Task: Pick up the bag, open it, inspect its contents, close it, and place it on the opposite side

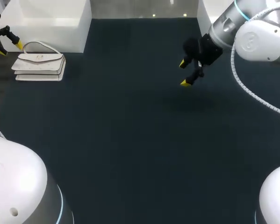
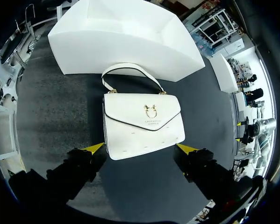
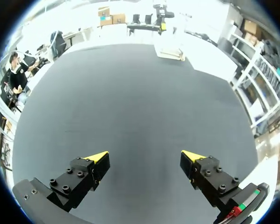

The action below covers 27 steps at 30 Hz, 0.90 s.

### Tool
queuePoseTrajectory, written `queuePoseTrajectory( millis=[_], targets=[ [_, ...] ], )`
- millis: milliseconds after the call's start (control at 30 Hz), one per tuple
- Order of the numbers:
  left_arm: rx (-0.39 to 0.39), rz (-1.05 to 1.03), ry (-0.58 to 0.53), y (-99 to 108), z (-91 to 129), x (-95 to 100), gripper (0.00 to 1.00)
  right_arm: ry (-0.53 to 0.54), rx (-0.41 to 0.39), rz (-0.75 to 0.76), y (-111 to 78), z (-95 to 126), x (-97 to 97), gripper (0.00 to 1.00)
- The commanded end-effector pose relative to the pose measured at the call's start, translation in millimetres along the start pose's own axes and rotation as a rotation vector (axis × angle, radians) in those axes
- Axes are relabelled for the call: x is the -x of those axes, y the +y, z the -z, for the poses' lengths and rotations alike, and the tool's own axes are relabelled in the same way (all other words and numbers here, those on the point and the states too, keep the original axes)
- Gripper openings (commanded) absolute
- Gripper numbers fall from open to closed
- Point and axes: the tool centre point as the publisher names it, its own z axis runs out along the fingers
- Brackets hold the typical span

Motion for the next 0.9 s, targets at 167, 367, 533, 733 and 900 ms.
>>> queuePoseTrajectory(
  millis=[167,367,533,733,900],
  targets=[
    [0.021,0.107,0.207,-19.0,-8.2,35.3,1.00,-0.028,0.004,-0.001,-5.3,-18.1,4.8,1.00],
    [0.025,0.203,0.266,-15.1,-24.1,44.0,1.00,-0.027,0.002,-0.008,-6.7,-19.8,7.2,1.00],
    [0.026,0.250,0.303,-11.5,-34.1,46.8,1.00,-0.027,0.002,-0.008,-6.7,-19.8,7.2,1.00],
    [0.023,0.271,0.331,-10.0,-41.7,48.4,1.00,-0.027,0.002,-0.008,-6.7,-19.8,7.2,1.00],
    [0.020,0.274,0.349,-10.6,-50.1,50.1,0.79,-0.027,0.002,-0.008,-6.7,-19.8,7.2,1.00]
  ],
)
